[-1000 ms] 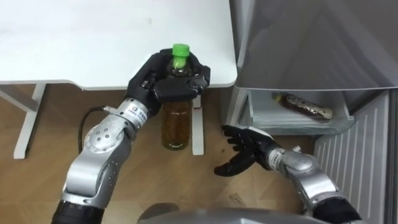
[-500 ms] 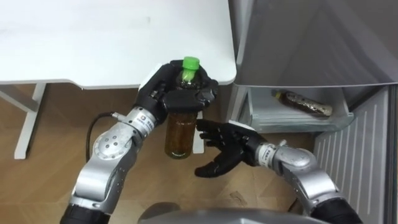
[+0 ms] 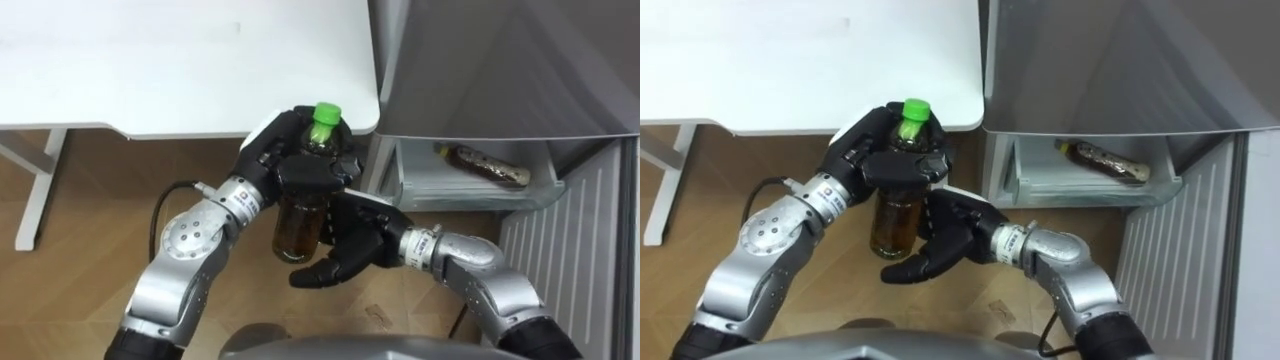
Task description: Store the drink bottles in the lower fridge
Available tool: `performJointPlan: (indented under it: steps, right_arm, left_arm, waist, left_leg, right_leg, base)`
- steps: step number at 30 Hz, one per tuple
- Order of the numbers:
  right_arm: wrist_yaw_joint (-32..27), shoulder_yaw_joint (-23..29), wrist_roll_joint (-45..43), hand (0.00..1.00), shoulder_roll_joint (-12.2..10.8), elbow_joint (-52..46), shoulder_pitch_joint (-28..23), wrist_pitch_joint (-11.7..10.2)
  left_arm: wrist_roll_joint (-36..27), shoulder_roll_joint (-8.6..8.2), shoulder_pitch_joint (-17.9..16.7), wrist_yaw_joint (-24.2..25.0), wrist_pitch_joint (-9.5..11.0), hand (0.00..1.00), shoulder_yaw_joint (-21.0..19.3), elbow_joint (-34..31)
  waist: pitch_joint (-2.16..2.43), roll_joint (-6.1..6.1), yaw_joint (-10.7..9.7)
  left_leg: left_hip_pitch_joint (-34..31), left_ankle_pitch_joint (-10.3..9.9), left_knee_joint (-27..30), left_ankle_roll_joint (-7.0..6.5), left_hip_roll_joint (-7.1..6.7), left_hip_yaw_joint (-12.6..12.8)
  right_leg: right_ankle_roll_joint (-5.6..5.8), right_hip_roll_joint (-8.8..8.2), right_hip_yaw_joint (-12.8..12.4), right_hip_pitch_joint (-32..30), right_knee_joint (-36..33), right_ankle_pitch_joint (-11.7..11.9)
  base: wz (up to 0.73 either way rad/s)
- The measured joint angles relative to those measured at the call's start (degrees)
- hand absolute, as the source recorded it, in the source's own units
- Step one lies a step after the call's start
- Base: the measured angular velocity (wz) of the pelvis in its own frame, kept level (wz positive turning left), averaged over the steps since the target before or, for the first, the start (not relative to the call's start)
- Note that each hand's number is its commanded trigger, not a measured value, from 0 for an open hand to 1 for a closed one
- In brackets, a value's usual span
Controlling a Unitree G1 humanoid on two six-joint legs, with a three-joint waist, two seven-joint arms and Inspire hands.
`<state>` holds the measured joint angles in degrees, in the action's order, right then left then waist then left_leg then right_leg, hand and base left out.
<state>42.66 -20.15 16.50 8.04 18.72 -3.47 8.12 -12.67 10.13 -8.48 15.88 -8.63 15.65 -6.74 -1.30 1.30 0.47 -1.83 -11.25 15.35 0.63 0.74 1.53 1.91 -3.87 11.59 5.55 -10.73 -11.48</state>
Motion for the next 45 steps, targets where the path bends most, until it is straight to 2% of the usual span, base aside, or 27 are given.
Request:
performJointPlan:
  steps: [5,12,13,14,15,16,17,19,26,29,31,41,42,43,45]
  right_arm:
    - [-0.3,-0.6,2.0,0.0,0.6,0.0,-0.1,0.1]
    - [-2.5,-1.5,9.2,0.0,0.3,1.1,0.0,0.1]
    - [-2.8,-1.7,10.8,0.04,0.3,1.6,-0.1,0.1]
    - [-2.9,-1.8,11.4,0.11,0.3,1.8,-0.1,0.1]
    - [-3.2,-2.1,13.0,0.51,0.2,2.3,-0.1,0.1]
    - [-3.3,-2.3,14.2,0.7,0.1,2.8,-0.1,0.1]
    - [-3.4,-2.4,14.9,0.76,0.1,3.1,-0.1,0.1]
    - [-4.0,-2.8,16.4,1.0,0.2,3.4,-0.1,0.1]
    - [-4.5,-2.8,17.2,1.0,0.2,4.1,-0.1,0.1]
    - [-4.6,-2.8,17.3,1.0,0.2,4.4,-0.1,0.1]
    - [-4.6,-3.6,17.3,1.0,0.2,4.4,-0.1,-1.1]
    - [-4.6,-4.0,19.1,1.0,0.2,4.4,-0.1,-1.2]
    - [-4.6,-4.0,19.3,1.0,0.2,4.4,-0.1,-1.2]
    - [-4.6,-4.0,19.4,1.0,0.2,4.4,-0.1,-1.2]
    - [-4.6,-4.0,19.4,1.0,0.2,4.4,-0.1,-1.2]
  left_arm:
    - [-0.1,0.05,0.1,0.0,0.1,1.0,0.7,0.0]
    - [-0.1,-0.11,1.3,-1.0,0.3,1.0,1.5,0.0]
    - [-0.1,-0.23,1.3,-1.4,0.3,1.0,1.7,0.0]
    - [-0.1,-0.29,1.3,-1.6,0.3,1.0,1.8,0.0]
    - [-0.1,-0.35,1.4,-1.7,0.3,1.0,2.1,0.0]
    - [-0.1,-0.35,1.4,-1.7,0.3,1.0,2.7,0.0]
    - [-0.1,-0.35,1.4,-1.6,0.3,1.0,2.9,0.0]
    - [-0.1,-0.36,1.4,-1.2,0.3,1.0,3.2,0.0]
    - [-0.1,-0.4,1.8,0.9,0.3,1.0,4.0,0.0]
    - [-0.1,-0.41,1.9,0.8,0.3,1.0,4.5,0.0]
    - [-0.3,-0.62,2.0,0.2,0.3,1.0,4.3,0.0]
    - [-2.4,-1.17,2.1,-0.5,0.3,1.0,4.6,0.0]
    - [-2.5,-1.27,2.1,-0.6,0.3,0.9,4.6,0.0]
    - [-2.5,-1.3,2.1,-0.7,0.3,0.54,4.6,0.0]
    - [-2.8,-1.3,2.1,-0.9,0.3,0.0,4.6,0.0]
  waist:
    - [0.12,0.1,0.0]
    - [0.13,0.09,-0.1]
    - [0.13,0.1,-0.1]
    - [0.13,0.1,-0.1]
    - [0.13,0.09,-0.1]
    - [0.13,0.09,-0.1]
    - [0.13,0.08,-0.1]
    - [0.13,0.09,0.0]
    - [0.2,-0.04,0.0]
    - [0.4,-0.21,0.0]
    - [0.41,-0.26,0.0]
    - [0.53,-0.42,0.0]
    - [0.53,-0.42,0.0]
    - [0.54,-0.41,0.1]
    - [0.53,-0.41,0.1]
  left_leg:
    - [-0.6,0.0,0.3,0.0,0.0,0.0]
    - [-0.6,0.0,0.5,-0.01,-0.01,0.1]
    - [-0.5,0.0,0.5,-0.01,0.02,0.1]
    - [-0.5,0.0,0.5,-0.01,0.02,0.2]
    - [-0.5,0.0,0.6,-0.01,0.03,0.2]
    - [-0.5,0.0,0.6,-0.01,0.05,0.2]
    - [-0.5,0.0,0.5,-0.01,0.07,0.2]
    - [-0.6,0.0,0.7,0.0,0.19,0.3]
    - [-0.7,0.0,1.1,0.03,0.37,0.3]
    - [-1.5,0.0,1.5,0.03,0.44,0.3]
    - [-2.0,0.0,1.9,0.04,0.53,0.2]
    - [-1.9,0.0,2.0,0.04,0.59,0.2]
    - [-1.9,0.0,2.0,0.04,0.59,0.2]
    - [-1.9,0.0,1.9,0.04,0.6,0.3]
    - [-1.9,0.0,1.9,0.04,0.6,0.3]
  right_leg:
    - [-0.01,-0.03,0.0,-0.5,-0.1,0.0]
    - [-0.01,-0.05,-0.1,-0.5,-0.1,0.0]
    - [-0.02,-0.05,-0.1,-0.5,-0.1,0.0]
    - [-0.03,-0.04,-0.1,-0.5,-0.1,0.0]
    - [-0.05,-0.04,-0.1,-0.5,-0.1,0.0]
    - [-0.05,-0.02,-0.2,-0.5,-0.2,0.0]
    - [-0.05,0.0,-0.3,-0.5,-0.3,0.0]
    - [-0.07,0.07,-0.3,-0.6,-0.5,0.0]
    - [-0.14,0.21,-0.3,-0.8,-0.9,0.1]
    - [-0.26,0.27,-0.3,-1.5,-1.1,0.2]
    - [-0.36,0.35,-0.2,-1.8,-1.1,0.2]
    - [-0.41,0.39,-0.2,-1.7,-1.1,0.3]
    - [-0.41,0.39,-0.2,-1.7,-1.1,0.3]
    - [-0.41,0.39,-0.2,-1.7,-1.1,0.3]
    - [-0.41,0.39,-0.3,-1.8,-1.1,0.3]
  base:
    - [0.0]
    - [0.0]
    - [0.0]
    - [0.0]
    - [0.0]
    - [0.0]
    - [0.0]
    - [0.0]
    - [0.0]
    - [0.0]
    - [0.0]
    - [0.0]
    - [0.0]
    - [0.0]
    - [0.0]
